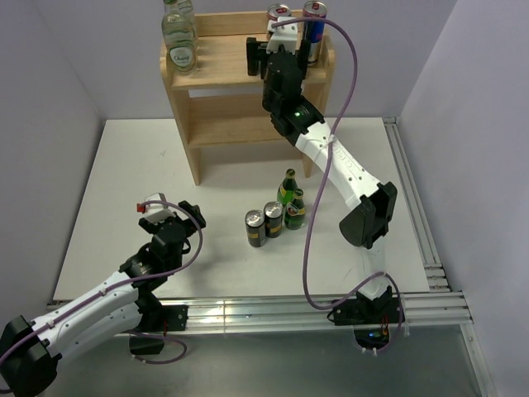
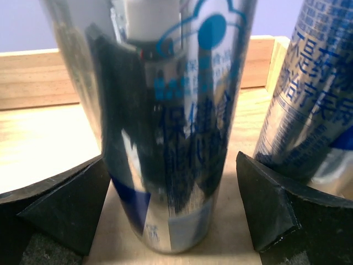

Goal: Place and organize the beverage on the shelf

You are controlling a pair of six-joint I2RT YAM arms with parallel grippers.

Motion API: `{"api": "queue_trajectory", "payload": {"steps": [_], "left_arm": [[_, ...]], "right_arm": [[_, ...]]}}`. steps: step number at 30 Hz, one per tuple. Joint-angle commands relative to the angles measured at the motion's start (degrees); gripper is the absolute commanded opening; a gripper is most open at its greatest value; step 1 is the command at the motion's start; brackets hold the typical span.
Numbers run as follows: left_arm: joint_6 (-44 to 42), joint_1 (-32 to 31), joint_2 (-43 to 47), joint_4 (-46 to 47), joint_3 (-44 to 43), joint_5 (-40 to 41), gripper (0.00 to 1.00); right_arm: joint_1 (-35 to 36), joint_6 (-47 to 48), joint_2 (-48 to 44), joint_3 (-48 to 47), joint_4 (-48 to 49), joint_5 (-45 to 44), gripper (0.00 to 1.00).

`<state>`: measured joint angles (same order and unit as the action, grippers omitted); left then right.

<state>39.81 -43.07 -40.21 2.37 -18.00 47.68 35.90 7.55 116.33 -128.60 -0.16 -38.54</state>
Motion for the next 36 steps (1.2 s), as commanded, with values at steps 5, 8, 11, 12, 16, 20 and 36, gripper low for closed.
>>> {"api": "queue_trajectory", "payload": {"steps": [5,8,11,12,16,20,36], "left_arm": [[-0.61,0.27,0.66,1.85,0.25,-0.48,0.99],[-0.61,0.35,0.83,1.76,0.25,-0.4,0.99],[-0.44,0.35,0.92,1.85,0.25,-0.48,1.0],[-0.52,0.27,0.92,1.76,0.25,-0.4,0.99],[-0.44,0.35,0.83,1.67,0.16,-0.31,0.99],[-0.26,0.35,0.66,1.67,0.24,-0.05,0.99],[-9.84,0.18,15.43,12.65,6.22,-42.43,0.99]], "right_arm": [[2.33,-2.63,-5.15,8.87,-2.65,-3.82,1.0],[3.73,-3.24,-7.43,12.3,-2.56,-3.82,1.0],[4.96,-4.21,-9.45,14.68,-4.05,-4.6,1.0],[5.23,-4.47,-9.98,15.39,-4.05,-4.96,1.0],[6.9,-5.88,-14.45,21.35,-4.49,-6.98,1.0],[9.71,-9.9,-21.13,31.01,-4.23,-11.19,1.0],[35.46,-47.34,-56.73,76.98,-19.34,-23.24,1.0]]}}
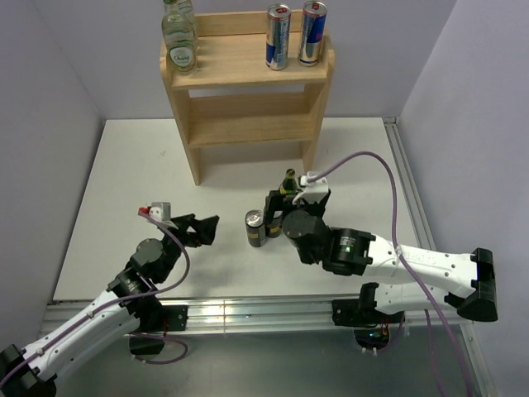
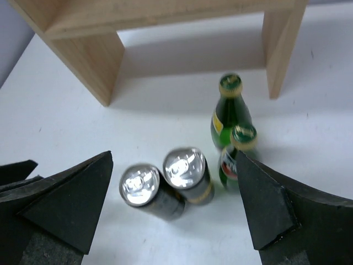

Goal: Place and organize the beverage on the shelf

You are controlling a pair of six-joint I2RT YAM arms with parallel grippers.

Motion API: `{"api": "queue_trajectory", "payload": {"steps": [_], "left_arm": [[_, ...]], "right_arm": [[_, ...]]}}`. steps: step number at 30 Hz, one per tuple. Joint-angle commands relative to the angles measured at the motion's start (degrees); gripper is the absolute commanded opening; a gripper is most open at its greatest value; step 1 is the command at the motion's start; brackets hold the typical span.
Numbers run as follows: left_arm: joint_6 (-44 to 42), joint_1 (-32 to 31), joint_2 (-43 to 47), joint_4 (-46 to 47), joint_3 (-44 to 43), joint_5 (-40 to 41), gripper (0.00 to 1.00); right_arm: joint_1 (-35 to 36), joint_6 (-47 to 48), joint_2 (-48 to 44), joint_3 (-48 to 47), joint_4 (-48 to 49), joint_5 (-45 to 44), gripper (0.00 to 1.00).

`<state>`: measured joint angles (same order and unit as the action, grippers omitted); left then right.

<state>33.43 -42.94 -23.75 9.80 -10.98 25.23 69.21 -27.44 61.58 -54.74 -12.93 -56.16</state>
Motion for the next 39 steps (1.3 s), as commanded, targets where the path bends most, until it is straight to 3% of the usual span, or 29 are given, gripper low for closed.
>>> {"api": "queue_trajectory", "payload": {"steps": [1,6,18,28,39], "left_arm": [[-4.42,-0.13,-1.91,5.92,-0.71,-22.57,0.99],[-4.17,-3.72,-10.43,11.81,0.09,-24.1,0.99],[-4.34,-17.43,-27.13,26.9,0.52,-5.47,0.99],[-9.17,-17.88,-56.72,46.42,-5.35,1.13,0.99],[-12.33,-17.36,-68.44,53.57,-11.07,1.39,0.97]], "right_arm": [[2.94,-13.68,-2.51,4.11,-7.37,-6.06,1.0],[6.46,-23.87,-5.59,8.77,-15.01,-7.82,1.0],[8.66,-30.92,-15.96,16.68,-21.53,-7.91,1.0],[8.75,-31.35,-21.5,18.62,-23.98,-7.21,1.0],[8.84,-33.12,-22.65,20.64,-25.92,-6.94,1.0]]}}
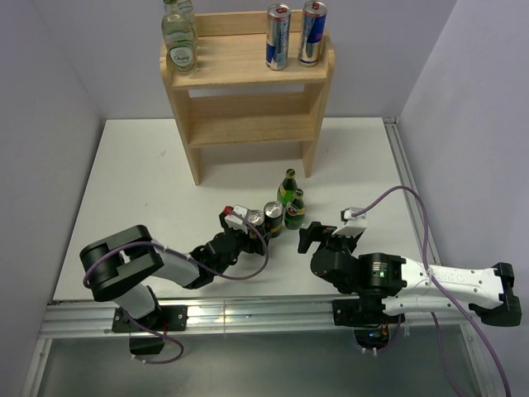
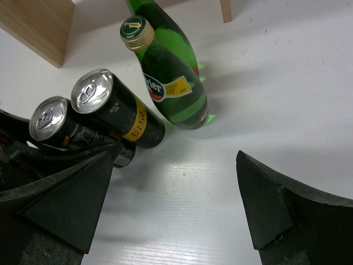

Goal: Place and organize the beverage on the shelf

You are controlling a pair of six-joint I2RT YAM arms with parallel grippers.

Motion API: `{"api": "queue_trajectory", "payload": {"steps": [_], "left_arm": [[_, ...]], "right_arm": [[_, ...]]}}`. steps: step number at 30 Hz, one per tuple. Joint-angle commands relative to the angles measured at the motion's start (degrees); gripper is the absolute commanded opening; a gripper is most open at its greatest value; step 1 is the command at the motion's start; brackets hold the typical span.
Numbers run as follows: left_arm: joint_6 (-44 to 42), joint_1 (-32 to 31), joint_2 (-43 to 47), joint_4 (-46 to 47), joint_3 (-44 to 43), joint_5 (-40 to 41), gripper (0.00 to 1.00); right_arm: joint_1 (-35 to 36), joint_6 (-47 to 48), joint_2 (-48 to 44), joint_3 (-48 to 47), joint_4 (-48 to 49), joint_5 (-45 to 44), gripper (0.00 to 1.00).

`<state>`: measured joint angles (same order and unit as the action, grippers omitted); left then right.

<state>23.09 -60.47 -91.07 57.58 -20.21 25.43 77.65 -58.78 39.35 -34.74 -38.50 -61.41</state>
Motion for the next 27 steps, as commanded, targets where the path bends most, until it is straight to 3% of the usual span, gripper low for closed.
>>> {"api": "queue_trajectory", "payload": {"steps": [1,6,14,15,16,18,24,27], "left_arm": [[-2.26,0.26,-2.09,6.05,-2.64,1.55,0.97],[-3.84,1.32,-5.52,7.11,-5.54,1.37,0.9],[-4.28,3.25,-6.58,6.93,-7.22,0.5,0.54],[-4.11,3.34,-5.54,6.41,-7.04,0.41,0.46],[-3.76,3.25,-4.92,5.62,-6.78,0.5,0.18],[-3.06,3.25,-2.38,4.39,-5.64,1.63,0.0],[-0.33,2.29,8.68,-8.6,-4.05,6.46,0.0],[0.38,1.06,16.84,-23.79,-7.91,10.5,0.0]], "right_arm": [[0.4,-1.77,-0.16,0.64,-0.26,-1.7,1.0],[0.4,-1.95,1.08,0.9,-0.08,-1.35,1.0],[0.4,-3.62,0.02,2.4,-0.61,-0.91,1.0],[0.4,-3.62,-0.24,2.4,-0.61,-0.91,1.0],[0.4,-3.71,-0.24,2.4,-0.61,-1.08,1.0],[0.4,-3.79,-0.24,2.31,-0.79,-1.17,1.0],[0.4,-4.41,0.37,2.31,-0.96,-1.43,1.0],[0.49,-4.32,0.2,2.66,-0.7,-1.35,1.0]]}}
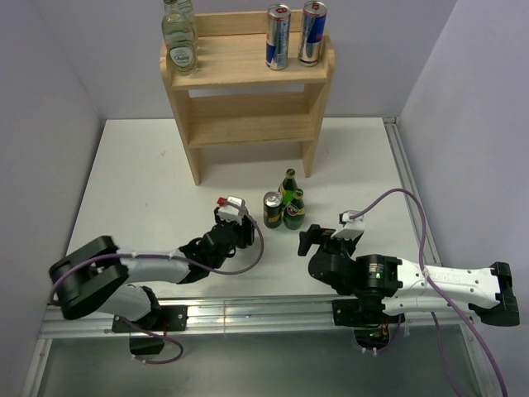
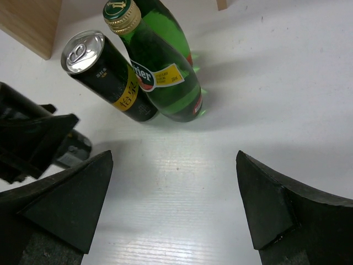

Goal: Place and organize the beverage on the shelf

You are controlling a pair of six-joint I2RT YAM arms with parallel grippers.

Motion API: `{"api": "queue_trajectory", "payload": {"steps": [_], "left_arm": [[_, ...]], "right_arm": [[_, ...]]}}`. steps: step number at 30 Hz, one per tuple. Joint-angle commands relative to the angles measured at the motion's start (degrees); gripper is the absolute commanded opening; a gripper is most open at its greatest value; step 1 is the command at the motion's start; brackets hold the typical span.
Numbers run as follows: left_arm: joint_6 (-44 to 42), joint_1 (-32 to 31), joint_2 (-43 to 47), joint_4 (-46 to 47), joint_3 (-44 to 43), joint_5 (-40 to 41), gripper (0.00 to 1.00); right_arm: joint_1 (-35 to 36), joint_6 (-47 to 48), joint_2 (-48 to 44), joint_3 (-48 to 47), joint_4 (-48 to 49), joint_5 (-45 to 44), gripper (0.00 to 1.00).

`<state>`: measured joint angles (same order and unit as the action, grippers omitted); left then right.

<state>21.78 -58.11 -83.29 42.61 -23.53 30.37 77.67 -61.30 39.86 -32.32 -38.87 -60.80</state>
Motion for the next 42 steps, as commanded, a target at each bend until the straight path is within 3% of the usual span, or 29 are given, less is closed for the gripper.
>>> {"api": "queue_trajectory", "payload": {"steps": [1,5,9,13,19,26,42], "left_arm": [[1.86,-1.66,11.19,-12.34,-5.99,7.93,0.0],[-0.94,-1.31,18.85,-27.11,-18.08,13.31,0.0],[-3.41,4.13,17.64,-37.05,-29.89,12.26,0.0],[-4.55,13.52,13.16,-39.97,-39.91,9.27,0.0],[-6.84,20.65,2.71,-41.91,-54.67,6.64,0.0],[-8.42,24.09,-3.46,-40.94,-60.4,7.06,0.0],[-10.62,28.22,-8.38,-31.02,-58.39,8.92,0.0]], "right_arm": [[0.47,-1.72,-0.48,0.32,-0.24,-1.96,1.0],[0.55,-1.46,-1.44,1.02,0.73,-1.7,1.0],[0.64,-1.28,-2.33,1.55,1.08,-1.7,1.0],[0.73,-1.02,-3.99,2.25,1.52,-1.52,0.99],[0.82,-0.31,-5.58,3.05,2.22,-1.34,0.99],[0.91,-0.05,-5.67,3.22,2.57,-1.52,0.98],[0.91,1.53,-4.88,3.84,4.33,-1.43,0.98]]}}
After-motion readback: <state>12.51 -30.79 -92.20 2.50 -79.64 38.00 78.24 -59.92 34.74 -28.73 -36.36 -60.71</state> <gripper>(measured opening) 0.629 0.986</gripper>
